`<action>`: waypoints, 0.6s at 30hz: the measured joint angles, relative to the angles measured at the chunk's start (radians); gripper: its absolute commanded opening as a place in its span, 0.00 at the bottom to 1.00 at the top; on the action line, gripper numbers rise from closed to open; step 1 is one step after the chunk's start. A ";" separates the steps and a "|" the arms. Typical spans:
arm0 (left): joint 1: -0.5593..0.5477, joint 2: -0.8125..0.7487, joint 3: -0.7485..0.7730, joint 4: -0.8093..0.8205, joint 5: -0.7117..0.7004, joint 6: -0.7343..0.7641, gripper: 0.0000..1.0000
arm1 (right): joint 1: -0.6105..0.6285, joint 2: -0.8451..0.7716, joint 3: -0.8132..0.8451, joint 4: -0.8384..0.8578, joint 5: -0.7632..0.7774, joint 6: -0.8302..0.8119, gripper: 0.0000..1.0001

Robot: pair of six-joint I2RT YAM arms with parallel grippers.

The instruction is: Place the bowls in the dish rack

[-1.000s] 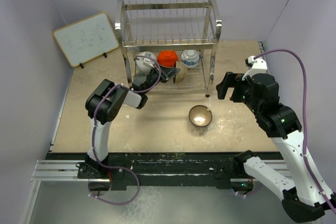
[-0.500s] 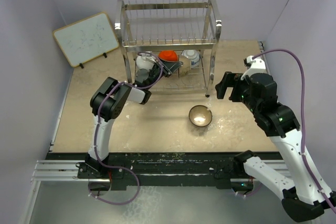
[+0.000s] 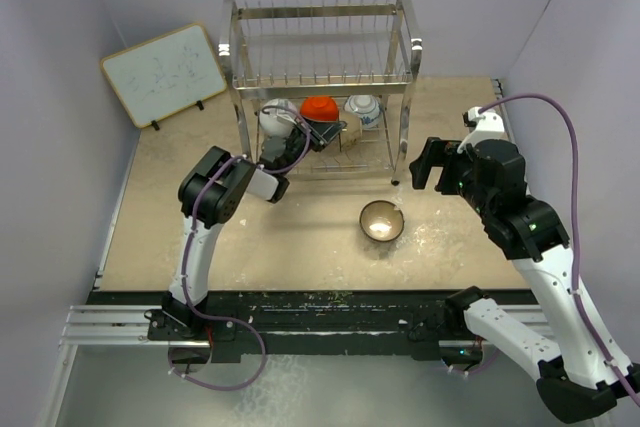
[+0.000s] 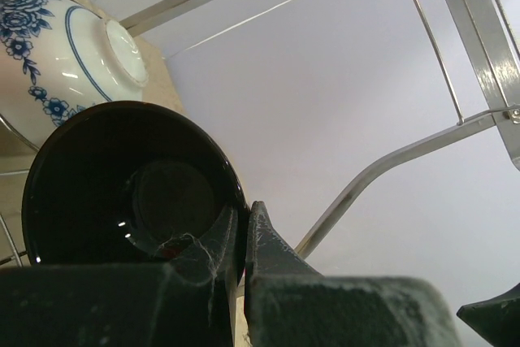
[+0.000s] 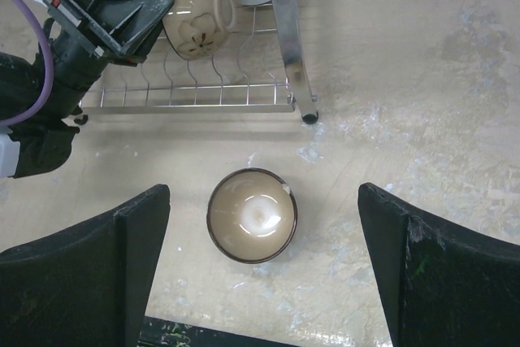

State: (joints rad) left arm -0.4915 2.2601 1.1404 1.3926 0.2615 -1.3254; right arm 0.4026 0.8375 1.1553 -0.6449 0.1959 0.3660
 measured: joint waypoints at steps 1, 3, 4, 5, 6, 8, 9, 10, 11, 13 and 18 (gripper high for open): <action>0.000 0.000 -0.006 0.007 -0.007 0.000 0.00 | 0.000 0.000 0.000 0.000 0.000 0.000 0.99; 0.000 0.000 -0.027 0.031 -0.024 0.000 0.00 | 0.000 0.000 0.000 0.000 0.000 0.000 0.99; 0.000 0.000 -0.039 0.045 -0.034 0.000 0.00 | 0.000 0.000 0.000 0.000 0.000 0.000 0.99; 0.000 0.000 -0.050 0.059 -0.042 0.000 0.00 | 0.000 0.000 -0.001 0.000 0.000 0.000 0.99; 0.000 0.000 -0.060 0.068 -0.049 0.000 0.00 | 0.000 0.000 -0.001 0.000 0.000 0.000 0.99; 0.000 -0.003 -0.080 0.086 -0.063 0.000 0.02 | 0.000 0.000 -0.002 0.000 0.000 0.000 0.99; 0.000 -0.007 -0.089 0.087 -0.069 0.000 0.02 | 0.000 0.000 -0.002 0.000 0.000 0.000 0.99; 0.000 -0.013 -0.098 0.086 -0.074 0.001 0.03 | 0.000 0.000 -0.002 0.000 0.000 0.000 0.99; 0.000 -0.021 -0.106 0.083 -0.079 0.002 0.05 | 0.000 0.000 -0.002 0.000 0.000 0.000 0.99; -0.001 -0.040 -0.129 0.069 -0.091 0.005 0.09 | 0.000 0.000 -0.002 0.000 0.000 0.000 0.99; 0.000 -0.081 -0.180 0.039 -0.131 0.010 0.16 | 0.000 0.000 -0.002 0.000 0.000 0.000 0.99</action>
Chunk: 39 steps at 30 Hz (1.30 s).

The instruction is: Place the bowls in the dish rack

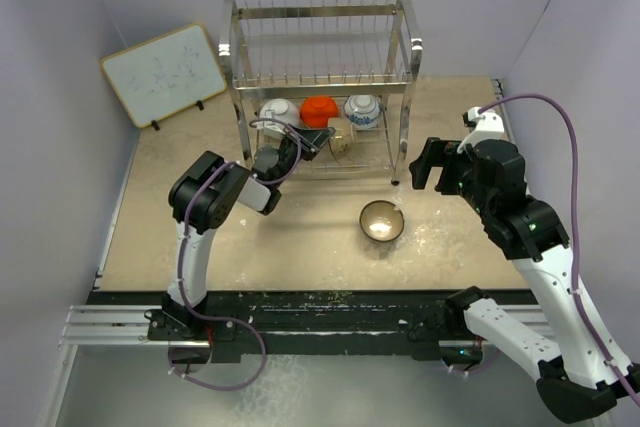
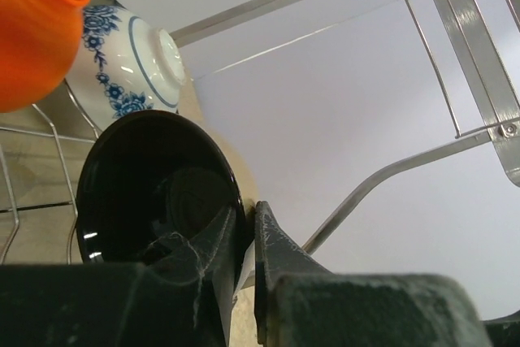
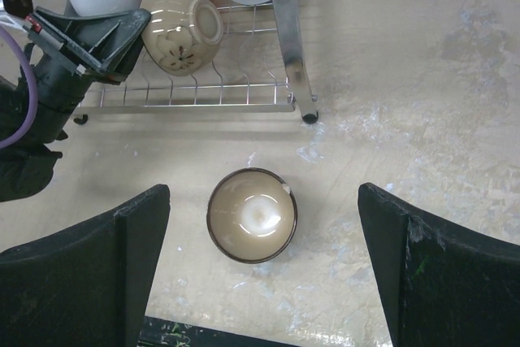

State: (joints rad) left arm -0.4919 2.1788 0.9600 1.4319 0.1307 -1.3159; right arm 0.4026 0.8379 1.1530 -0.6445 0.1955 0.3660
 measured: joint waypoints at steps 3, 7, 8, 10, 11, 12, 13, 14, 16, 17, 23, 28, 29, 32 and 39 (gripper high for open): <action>0.003 -0.018 -0.021 -0.016 -0.029 0.002 0.19 | 0.000 0.001 0.000 0.000 -0.001 0.000 0.99; 0.021 -0.033 -0.029 -0.055 -0.064 0.019 0.20 | 0.000 0.005 0.000 0.001 -0.002 0.000 0.99; 0.028 -0.039 -0.029 -0.076 -0.074 0.023 0.20 | 0.000 0.006 -0.001 0.001 -0.003 0.000 0.99; 0.035 -0.050 -0.031 -0.112 -0.089 0.033 0.22 | 0.000 0.007 -0.004 0.002 -0.003 0.000 0.99; 0.039 -0.059 -0.032 -0.137 -0.098 0.043 0.23 | 0.000 0.007 -0.004 0.001 -0.003 0.000 0.99; 0.042 -0.071 -0.034 -0.169 -0.109 0.055 0.23 | 0.000 0.007 -0.004 0.002 -0.003 0.000 0.99; 0.045 -0.080 -0.035 -0.197 -0.117 0.065 0.23 | 0.000 0.007 -0.004 0.002 -0.003 0.000 0.99; 0.047 -0.090 -0.036 -0.224 -0.124 0.076 0.23 | 0.000 0.007 -0.004 0.003 -0.003 0.000 0.99; 0.053 -0.109 -0.039 -0.279 -0.142 0.100 0.23 | 0.000 0.007 -0.004 0.004 -0.004 0.000 0.99; 0.054 -0.115 -0.039 -0.299 -0.148 0.108 0.24 | 0.000 0.007 -0.004 0.005 -0.004 0.000 0.99; 0.065 -0.134 -0.042 -0.427 -0.199 0.167 0.25 | 0.000 0.007 -0.009 0.007 -0.004 0.000 0.99; 0.062 -0.153 -0.045 -0.550 -0.219 0.210 0.32 | 0.000 0.006 -0.009 0.007 -0.004 0.000 0.99; 0.059 -0.165 -0.045 -0.571 -0.224 0.220 0.33 | 0.000 0.006 -0.009 0.007 -0.004 0.000 0.99; 0.056 -0.204 -0.046 -0.639 -0.235 0.254 0.36 | 0.000 0.006 -0.009 0.007 -0.005 0.000 0.99; 0.056 -0.283 -0.046 -0.777 -0.262 0.335 0.42 | 0.000 0.004 -0.009 0.007 -0.005 0.000 0.99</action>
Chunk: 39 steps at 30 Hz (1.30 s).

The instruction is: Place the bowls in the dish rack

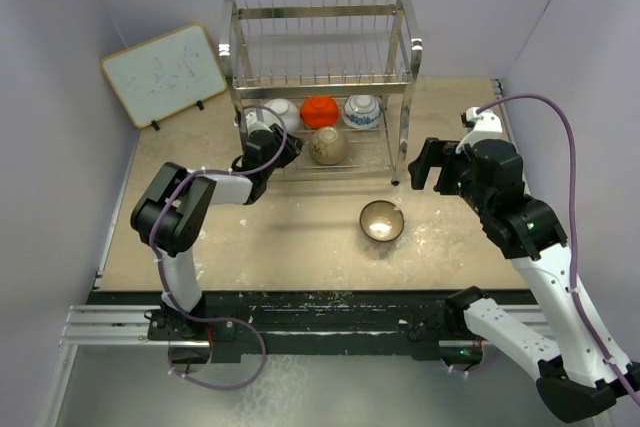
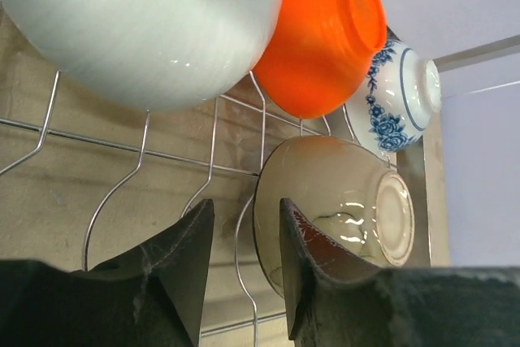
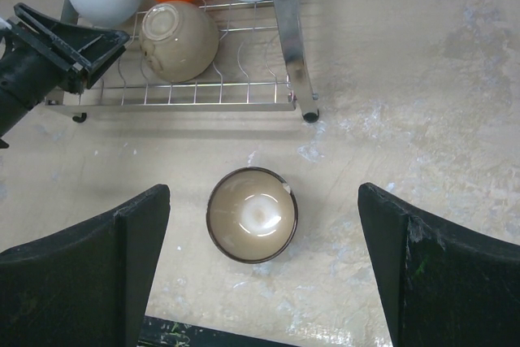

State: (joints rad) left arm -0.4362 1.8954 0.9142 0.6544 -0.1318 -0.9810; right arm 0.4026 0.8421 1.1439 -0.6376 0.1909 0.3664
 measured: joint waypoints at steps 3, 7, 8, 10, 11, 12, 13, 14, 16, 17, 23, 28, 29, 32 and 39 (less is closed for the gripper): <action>0.000 -0.035 -0.010 -0.013 0.005 0.033 0.45 | 0.000 -0.001 0.000 0.000 0.000 0.000 0.99; 0.001 -0.060 -0.056 0.035 0.054 0.066 0.46 | 0.000 -0.001 0.000 0.000 -0.001 0.000 0.99; 0.001 -0.060 -0.066 0.050 0.069 0.076 0.46 | 0.000 -0.001 0.000 0.000 -0.001 0.000 0.99; 0.001 -0.060 -0.083 0.086 0.105 0.089 0.46 | 0.000 -0.001 0.000 0.000 -0.001 0.000 0.99; 0.001 -0.060 -0.088 0.097 0.119 0.094 0.46 | 0.000 -0.001 0.000 0.000 -0.001 0.000 0.99; 0.001 -0.060 -0.093 0.110 0.137 0.100 0.46 | 0.000 -0.001 0.000 0.000 -0.001 0.000 0.99; 0.000 -0.061 -0.094 0.117 0.155 0.106 0.46 | 0.000 -0.002 0.000 0.000 -0.001 0.000 0.99; -0.002 -0.064 -0.094 0.119 0.171 0.111 0.46 | 0.000 -0.004 0.000 0.000 -0.001 0.000 0.99; -0.008 -0.079 -0.094 0.114 0.193 0.123 0.48 | 0.000 -0.007 0.000 0.000 0.000 0.000 0.99; -0.014 -0.091 -0.093 0.105 0.208 0.132 0.48 | 0.000 -0.009 0.000 0.000 0.000 0.000 0.99; -0.051 -0.157 -0.058 0.060 0.281 0.217 0.48 | 0.000 -0.013 0.000 0.000 -0.001 0.000 0.99; -0.071 -0.196 -0.018 0.023 0.338 0.270 0.48 | 0.000 -0.014 0.000 -0.001 -0.001 0.000 0.99; -0.071 -0.202 -0.018 0.010 0.349 0.275 0.48 | 0.000 -0.014 0.000 -0.001 -0.001 0.000 0.99; -0.071 -0.203 -0.018 -0.011 0.386 0.291 0.47 | 0.000 -0.018 0.000 -0.003 -0.001 0.000 0.99; -0.127 -0.203 0.023 -0.088 0.422 0.340 0.48 | 0.000 -0.027 0.000 -0.008 0.000 0.000 0.99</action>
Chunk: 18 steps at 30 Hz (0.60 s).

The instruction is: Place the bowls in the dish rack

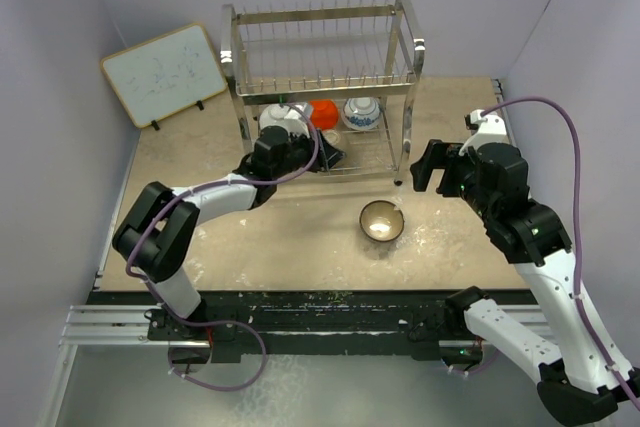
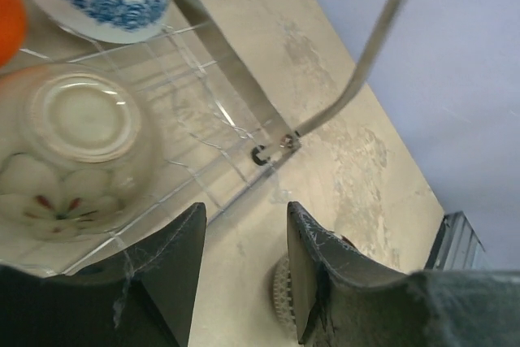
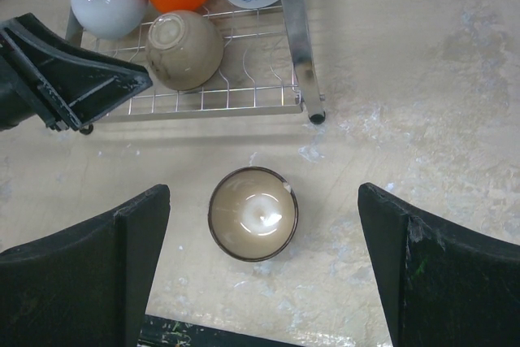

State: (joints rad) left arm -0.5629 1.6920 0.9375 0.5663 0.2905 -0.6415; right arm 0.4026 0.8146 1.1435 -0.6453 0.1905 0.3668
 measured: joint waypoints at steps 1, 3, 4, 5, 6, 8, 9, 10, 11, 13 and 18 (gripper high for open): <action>-0.018 0.000 0.015 -0.018 0.000 0.011 0.48 | 0.000 0.000 0.000 0.000 0.000 0.000 0.99; -0.045 0.001 0.036 -0.037 -0.002 0.031 0.48 | 0.000 0.000 0.000 0.000 0.000 0.000 0.99; -0.058 0.002 0.045 -0.041 -0.003 0.039 0.48 | 0.000 0.000 0.000 0.000 0.000 0.000 0.99; -0.073 0.005 0.057 -0.045 -0.005 0.053 0.47 | 0.000 0.000 0.000 0.000 0.000 0.000 0.99; -0.082 0.009 0.064 -0.046 -0.006 0.060 0.47 | 0.000 0.000 0.000 0.000 0.000 0.000 0.99; -0.096 0.024 0.083 -0.051 -0.013 0.082 0.46 | 0.000 0.000 0.000 0.000 0.000 0.000 0.99; -0.100 0.034 0.092 -0.052 -0.019 0.089 0.46 | 0.000 0.000 0.000 0.000 0.000 0.000 0.99; -0.102 0.047 0.101 -0.052 -0.027 0.100 0.46 | 0.000 0.000 0.000 0.000 0.000 0.000 0.99; -0.104 0.061 0.111 -0.052 -0.035 0.108 0.46 | 0.000 0.000 0.000 0.000 0.000 0.000 0.99; -0.109 0.088 0.129 -0.049 -0.058 0.125 0.46 | 0.000 0.000 0.000 0.000 0.000 0.000 0.99; -0.125 0.203 0.217 -0.015 -0.140 0.174 0.45 | 0.000 0.000 0.000 0.000 0.001 0.000 0.99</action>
State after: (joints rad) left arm -0.6880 1.8954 1.1549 0.5510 0.1501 -0.4675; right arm 0.4026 0.8146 1.1435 -0.6456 0.1913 0.3668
